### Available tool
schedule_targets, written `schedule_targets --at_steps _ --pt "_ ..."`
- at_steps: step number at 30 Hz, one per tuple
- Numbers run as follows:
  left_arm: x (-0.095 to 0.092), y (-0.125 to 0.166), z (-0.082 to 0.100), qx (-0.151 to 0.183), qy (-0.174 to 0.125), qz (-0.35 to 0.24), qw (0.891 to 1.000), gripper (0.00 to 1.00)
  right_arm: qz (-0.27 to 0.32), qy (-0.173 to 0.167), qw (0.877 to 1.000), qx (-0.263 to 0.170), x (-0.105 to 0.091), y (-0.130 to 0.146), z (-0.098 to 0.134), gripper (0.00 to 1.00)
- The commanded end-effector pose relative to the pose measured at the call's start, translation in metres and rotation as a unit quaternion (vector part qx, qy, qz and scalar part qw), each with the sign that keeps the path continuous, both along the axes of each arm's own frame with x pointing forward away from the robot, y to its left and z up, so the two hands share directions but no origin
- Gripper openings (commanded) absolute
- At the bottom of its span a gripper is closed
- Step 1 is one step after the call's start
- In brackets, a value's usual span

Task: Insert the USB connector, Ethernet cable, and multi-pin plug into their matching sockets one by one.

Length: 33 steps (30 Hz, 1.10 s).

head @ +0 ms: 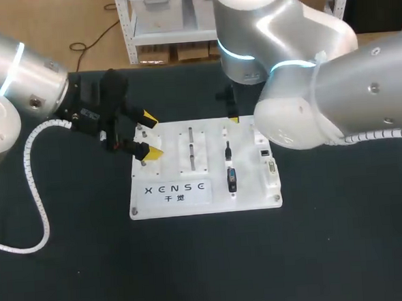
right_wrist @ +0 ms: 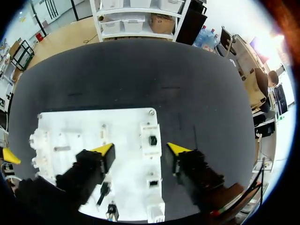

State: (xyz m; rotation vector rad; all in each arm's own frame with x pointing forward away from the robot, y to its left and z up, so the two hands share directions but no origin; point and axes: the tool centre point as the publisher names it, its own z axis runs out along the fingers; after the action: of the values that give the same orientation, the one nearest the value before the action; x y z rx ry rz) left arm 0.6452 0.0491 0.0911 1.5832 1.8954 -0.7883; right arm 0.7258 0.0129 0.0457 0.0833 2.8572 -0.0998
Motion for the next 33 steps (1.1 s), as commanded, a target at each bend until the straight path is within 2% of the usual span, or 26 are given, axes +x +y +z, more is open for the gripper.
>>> schedule_targets --at_steps 1,9,19,20,22,26,33 --pt "0.001 0.0 0.0 0.001 0.001 -0.001 1.0 1.0 0.011 -0.04 0.999 0.004 -0.028 0.004 0.014 1.0" --pt "0.001 0.0 0.0 0.001 0.001 -0.001 1.0 1.0 0.021 -0.007 1.0 0.016 -0.055 0.022 -0.003 1.0" --pt "0.001 0.0 0.0 0.001 0.001 -0.001 1.0 1.0 0.019 0.022 0.999 0.027 -0.065 0.035 -0.017 1.0" --pt "0.001 0.0 0.0 0.001 0.001 -0.001 1.0 1.0 0.02 0.025 0.999 0.024 -0.065 0.036 -0.018 0.93" --pt "0.001 0.0 0.0 0.001 0.001 -0.001 1.0 1.0 0.024 0.028 0.999 0.02 -0.066 0.038 -0.021 0.69" --pt "0.001 0.0 0.0 0.001 0.001 -0.001 1.0 1.0 0.029 0.029 0.999 0.017 -0.065 0.041 -0.024 0.66" --pt "0.001 0.0 0.0 0.001 0.001 -0.001 1.0 1.0 0.027 0.039 0.999 0.021 -0.063 0.048 -0.028 0.5"
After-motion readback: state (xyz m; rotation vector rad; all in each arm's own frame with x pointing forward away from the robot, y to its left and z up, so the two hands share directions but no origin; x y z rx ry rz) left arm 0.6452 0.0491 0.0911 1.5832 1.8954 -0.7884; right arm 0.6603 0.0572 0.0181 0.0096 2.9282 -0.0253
